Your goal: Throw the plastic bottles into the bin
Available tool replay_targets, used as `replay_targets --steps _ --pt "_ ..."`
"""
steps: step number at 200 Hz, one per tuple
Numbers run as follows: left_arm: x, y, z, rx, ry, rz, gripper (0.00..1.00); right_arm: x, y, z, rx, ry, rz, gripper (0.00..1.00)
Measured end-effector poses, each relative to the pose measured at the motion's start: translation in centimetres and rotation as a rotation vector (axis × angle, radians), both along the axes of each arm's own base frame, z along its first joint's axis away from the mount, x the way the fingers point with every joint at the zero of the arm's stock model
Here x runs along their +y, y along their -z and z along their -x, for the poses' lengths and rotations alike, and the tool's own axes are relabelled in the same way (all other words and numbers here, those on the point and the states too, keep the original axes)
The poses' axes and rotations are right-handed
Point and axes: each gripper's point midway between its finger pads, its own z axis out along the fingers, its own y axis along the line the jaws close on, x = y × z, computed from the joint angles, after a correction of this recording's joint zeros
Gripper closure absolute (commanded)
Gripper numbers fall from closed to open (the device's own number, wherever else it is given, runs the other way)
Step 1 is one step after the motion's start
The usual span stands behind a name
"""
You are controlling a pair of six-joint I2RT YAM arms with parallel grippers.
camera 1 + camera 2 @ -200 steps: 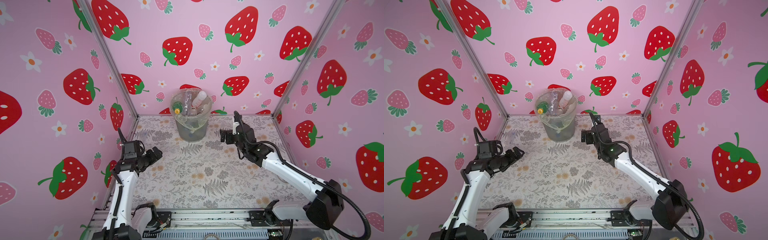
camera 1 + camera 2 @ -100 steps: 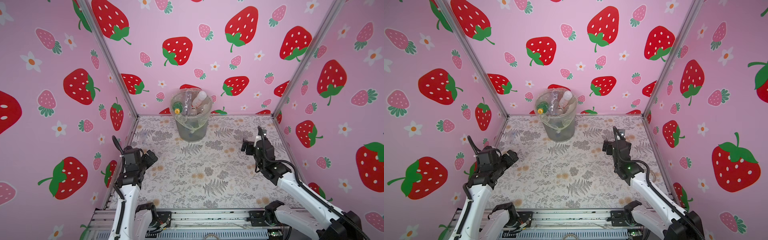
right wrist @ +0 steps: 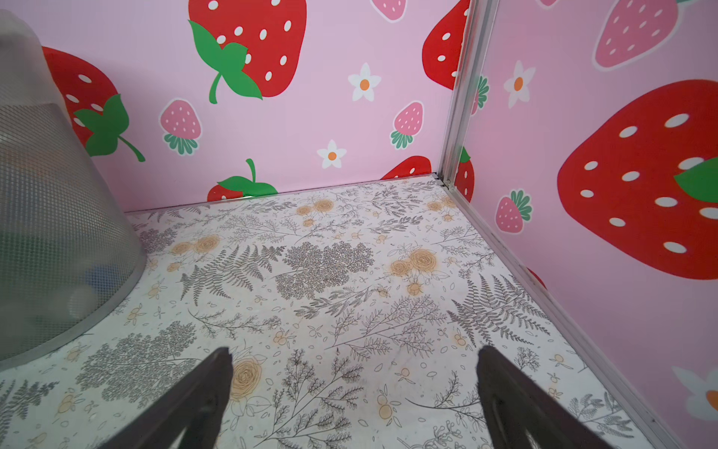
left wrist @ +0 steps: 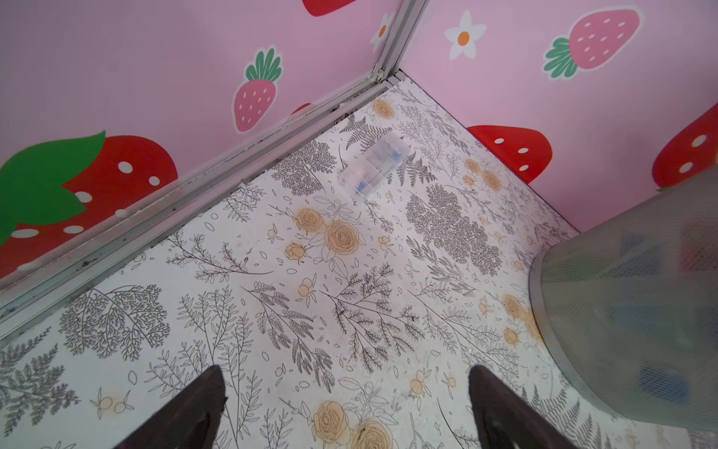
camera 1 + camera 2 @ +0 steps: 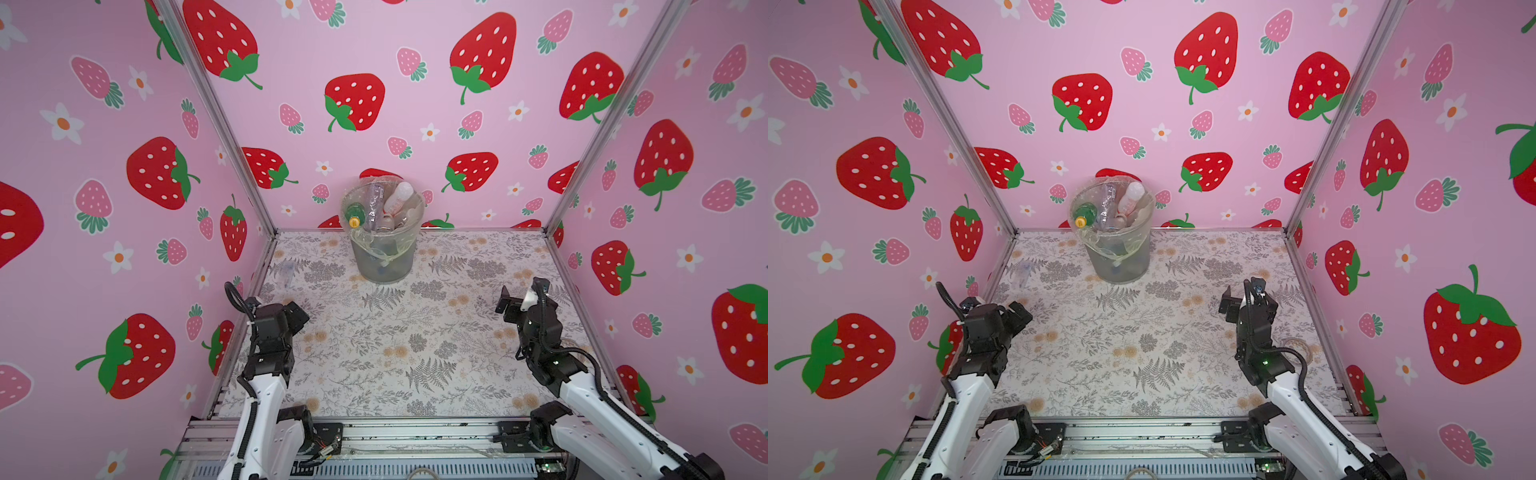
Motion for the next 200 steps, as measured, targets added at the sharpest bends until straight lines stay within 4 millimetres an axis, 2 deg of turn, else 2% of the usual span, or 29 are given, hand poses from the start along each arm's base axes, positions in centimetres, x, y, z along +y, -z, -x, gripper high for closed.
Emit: replay_targets --steps 35,65,82,120,140,200 --pt "0.2 1.4 -1.7 -0.023 0.039 -0.06 0.01 -0.4 1.3 0.2 -0.023 0.002 0.048 0.01" --pt "-0.2 5.5 -1.9 0.045 0.101 -0.104 0.01 -0.6 2.5 0.2 -0.035 0.002 0.075 0.01" --pt "-0.6 6.6 -2.3 0.062 0.146 -0.128 0.01 -0.8 2.7 0.0 -0.036 0.009 0.097 0.01" --pt "-1.2 6.0 -3.9 0.008 0.207 -0.173 0.01 -1.2 3.7 -1.0 -0.022 0.04 0.137 0.01" --pt "-1.3 6.6 -4.6 0.032 0.222 -0.18 0.01 -1.7 4.4 -1.4 -0.018 0.051 0.154 0.01" --pt "-1.3 6.3 -6.2 0.022 0.242 -0.204 0.01 -5.0 6.9 -3.4 0.013 0.138 0.175 0.01"
